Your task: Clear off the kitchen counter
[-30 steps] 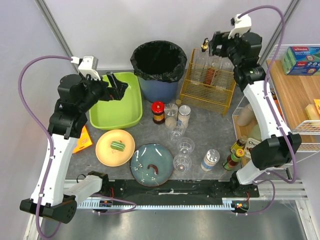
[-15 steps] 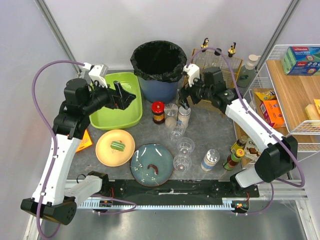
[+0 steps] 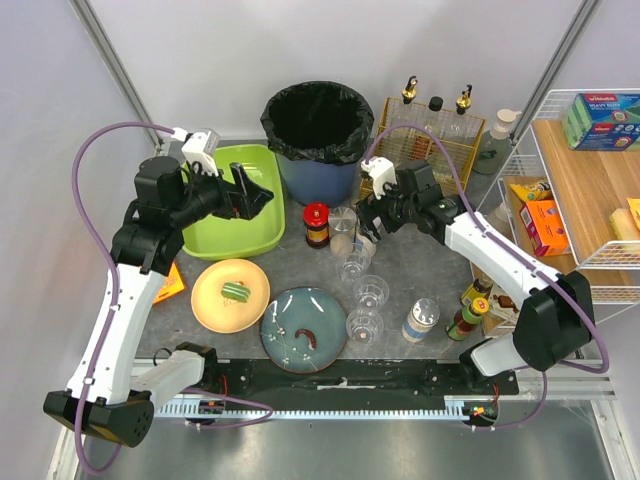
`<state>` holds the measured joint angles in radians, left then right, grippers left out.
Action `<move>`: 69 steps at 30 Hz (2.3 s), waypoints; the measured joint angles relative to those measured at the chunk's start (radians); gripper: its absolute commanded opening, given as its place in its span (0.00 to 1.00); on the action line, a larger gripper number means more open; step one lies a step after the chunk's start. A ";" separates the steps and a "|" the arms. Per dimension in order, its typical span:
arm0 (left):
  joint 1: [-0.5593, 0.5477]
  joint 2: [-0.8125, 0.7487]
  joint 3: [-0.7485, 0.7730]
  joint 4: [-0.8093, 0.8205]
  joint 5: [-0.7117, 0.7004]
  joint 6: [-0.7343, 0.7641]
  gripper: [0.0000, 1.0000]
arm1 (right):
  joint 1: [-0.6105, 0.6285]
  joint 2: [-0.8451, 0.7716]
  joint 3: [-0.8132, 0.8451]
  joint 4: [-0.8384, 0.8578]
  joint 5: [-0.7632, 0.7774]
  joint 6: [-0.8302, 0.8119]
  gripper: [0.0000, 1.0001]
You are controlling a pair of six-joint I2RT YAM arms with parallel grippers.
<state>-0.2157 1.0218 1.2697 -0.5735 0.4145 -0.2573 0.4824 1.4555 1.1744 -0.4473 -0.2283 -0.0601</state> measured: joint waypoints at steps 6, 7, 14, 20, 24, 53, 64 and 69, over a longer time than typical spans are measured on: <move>0.000 -0.004 -0.014 0.002 -0.025 -0.005 0.95 | 0.032 0.000 0.000 0.040 0.006 0.011 0.96; 0.000 -0.006 -0.019 0.002 -0.030 -0.006 0.95 | 0.043 0.000 -0.001 0.050 0.008 0.012 0.96; 0.000 -0.026 -0.034 0.001 -0.060 -0.006 0.95 | 0.113 0.000 -0.002 0.101 0.010 0.014 0.93; 0.000 -0.032 -0.034 0.001 -0.074 -0.007 0.95 | 0.150 0.065 0.001 0.150 0.046 0.038 0.87; 0.000 -0.032 -0.034 0.001 -0.080 -0.006 0.95 | 0.151 0.113 0.014 0.175 0.080 0.060 0.86; 0.000 -0.033 -0.034 -0.002 -0.127 -0.006 0.95 | 0.182 0.081 0.169 0.054 0.167 0.091 0.00; 0.000 -0.033 -0.034 -0.004 -0.127 -0.006 0.95 | 0.174 0.042 0.479 -0.064 0.388 0.132 0.00; 0.000 -0.034 -0.034 -0.009 -0.127 -0.006 0.94 | 0.145 0.043 0.520 -0.071 0.532 0.143 0.00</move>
<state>-0.2157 0.9878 1.2358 -0.5823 0.2874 -0.2634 0.6273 1.4982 1.6939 -0.5182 0.3038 0.0830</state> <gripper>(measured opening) 0.946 0.753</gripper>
